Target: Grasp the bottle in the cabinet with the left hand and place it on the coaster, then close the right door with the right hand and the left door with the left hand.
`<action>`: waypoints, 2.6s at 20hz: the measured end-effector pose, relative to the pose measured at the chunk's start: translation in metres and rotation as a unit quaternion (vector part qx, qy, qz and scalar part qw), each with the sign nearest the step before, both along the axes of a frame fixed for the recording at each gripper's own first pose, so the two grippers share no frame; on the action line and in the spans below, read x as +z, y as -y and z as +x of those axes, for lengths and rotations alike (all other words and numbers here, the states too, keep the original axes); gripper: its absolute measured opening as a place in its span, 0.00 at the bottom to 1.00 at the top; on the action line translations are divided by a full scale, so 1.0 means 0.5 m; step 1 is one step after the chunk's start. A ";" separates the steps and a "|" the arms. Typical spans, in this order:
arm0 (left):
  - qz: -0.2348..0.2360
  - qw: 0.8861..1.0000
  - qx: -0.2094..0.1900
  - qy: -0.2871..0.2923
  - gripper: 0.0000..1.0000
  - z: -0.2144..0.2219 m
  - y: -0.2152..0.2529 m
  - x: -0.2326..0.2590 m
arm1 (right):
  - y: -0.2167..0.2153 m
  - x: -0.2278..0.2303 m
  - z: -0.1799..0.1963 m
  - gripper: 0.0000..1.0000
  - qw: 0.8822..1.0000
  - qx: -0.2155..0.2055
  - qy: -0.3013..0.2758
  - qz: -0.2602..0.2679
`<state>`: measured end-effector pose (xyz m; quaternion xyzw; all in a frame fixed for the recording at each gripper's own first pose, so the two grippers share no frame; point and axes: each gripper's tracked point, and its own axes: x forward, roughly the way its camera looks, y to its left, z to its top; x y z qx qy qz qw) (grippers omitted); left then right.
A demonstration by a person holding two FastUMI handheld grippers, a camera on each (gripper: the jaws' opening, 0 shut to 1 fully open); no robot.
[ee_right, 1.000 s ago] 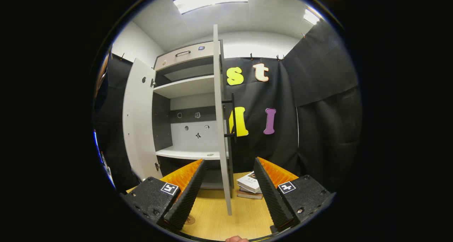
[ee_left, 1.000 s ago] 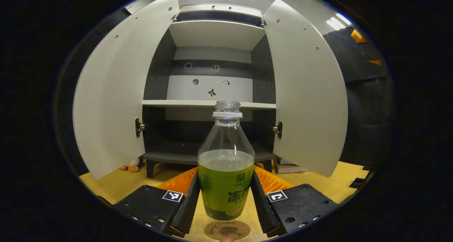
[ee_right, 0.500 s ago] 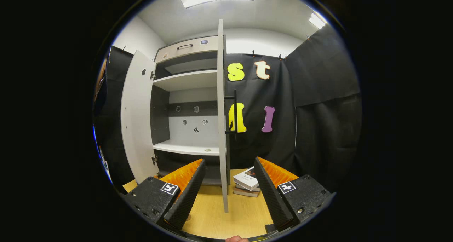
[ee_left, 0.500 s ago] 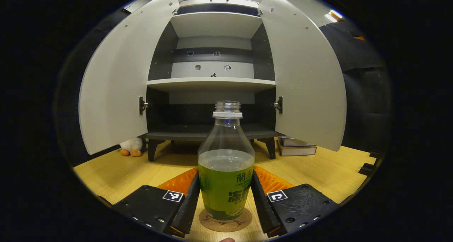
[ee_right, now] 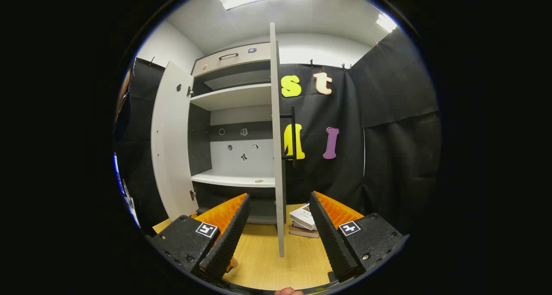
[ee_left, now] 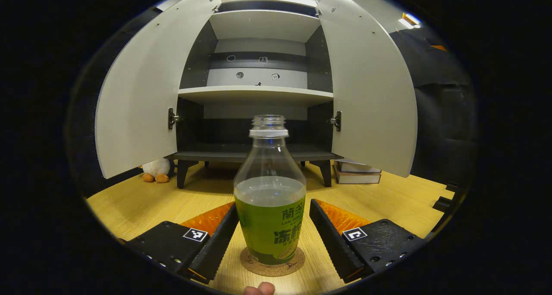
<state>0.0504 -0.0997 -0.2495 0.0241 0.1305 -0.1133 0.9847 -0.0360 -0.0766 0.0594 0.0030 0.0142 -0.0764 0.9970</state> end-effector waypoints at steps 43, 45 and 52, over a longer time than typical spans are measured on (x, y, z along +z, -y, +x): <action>-0.042 0.995 0.030 0.083 0.95 -0.127 -0.113 0.386 | -0.019 0.197 0.335 0.82 0.996 0.056 0.062 -0.006; -0.034 0.995 0.044 0.084 0.95 -0.128 -0.136 0.386 | -0.050 0.190 0.362 0.82 0.996 0.066 0.065 0.000; -0.020 0.993 0.079 0.080 0.95 -0.142 -0.192 0.382 | -0.076 0.165 0.376 0.83 0.996 0.067 0.057 -0.005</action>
